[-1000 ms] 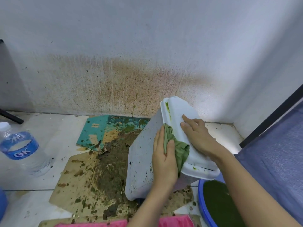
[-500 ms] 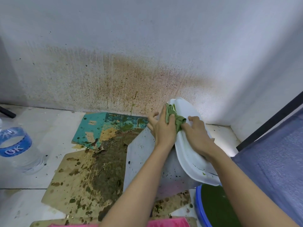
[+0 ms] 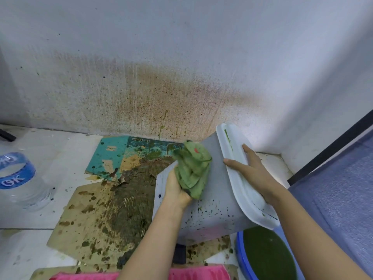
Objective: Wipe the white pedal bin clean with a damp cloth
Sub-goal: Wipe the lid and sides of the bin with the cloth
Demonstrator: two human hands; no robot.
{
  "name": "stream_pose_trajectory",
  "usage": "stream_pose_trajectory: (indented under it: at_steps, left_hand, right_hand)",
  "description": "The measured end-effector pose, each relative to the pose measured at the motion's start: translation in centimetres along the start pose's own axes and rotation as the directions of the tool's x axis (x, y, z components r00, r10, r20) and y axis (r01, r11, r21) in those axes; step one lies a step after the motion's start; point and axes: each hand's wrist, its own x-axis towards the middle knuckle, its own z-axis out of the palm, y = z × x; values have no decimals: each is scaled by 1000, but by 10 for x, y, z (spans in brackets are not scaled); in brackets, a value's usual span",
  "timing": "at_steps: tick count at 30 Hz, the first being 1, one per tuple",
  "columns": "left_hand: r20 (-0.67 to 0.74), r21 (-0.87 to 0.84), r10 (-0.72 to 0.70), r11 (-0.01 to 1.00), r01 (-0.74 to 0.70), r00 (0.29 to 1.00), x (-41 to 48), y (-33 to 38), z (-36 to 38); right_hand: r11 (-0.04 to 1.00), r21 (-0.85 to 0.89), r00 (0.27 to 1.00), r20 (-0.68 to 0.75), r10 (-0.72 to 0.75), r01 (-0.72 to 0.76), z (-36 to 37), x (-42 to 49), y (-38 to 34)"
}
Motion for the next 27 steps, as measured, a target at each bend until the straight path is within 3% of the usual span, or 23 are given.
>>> stream_pose_trajectory:
  at_steps: [3,6,10,16,21,27]
  left_hand:
    - [99,-139,62,989,-48,993,-7,7,-12]
    - [138,-77,74,995,-64,988,-14,15,-13]
    - [76,37,105,993,-108,992,-18,25,-14]
    - [121,-48,77,996,-71,990,-25,31,-15]
    - [136,63,60,996,-69,989,-35,40,-17]
    - [56,205,205,955,-213,977,-49,74,-12]
  right_hand:
    - [1000,18,1000,-9,-14,14,2,-1,0]
    - [1000,-8,999,-21,-25,24,4,-1,-1]
    - [999,-30,999,-27,-36,35,7,-1,-5]
    - [996,-63,997,-54,-60,57,12,-7,-16]
    - [979,-123,985,-46,-167,160,20,-14,-24]
    - [917,-357,982,-1,-190,177,59,-10,-48]
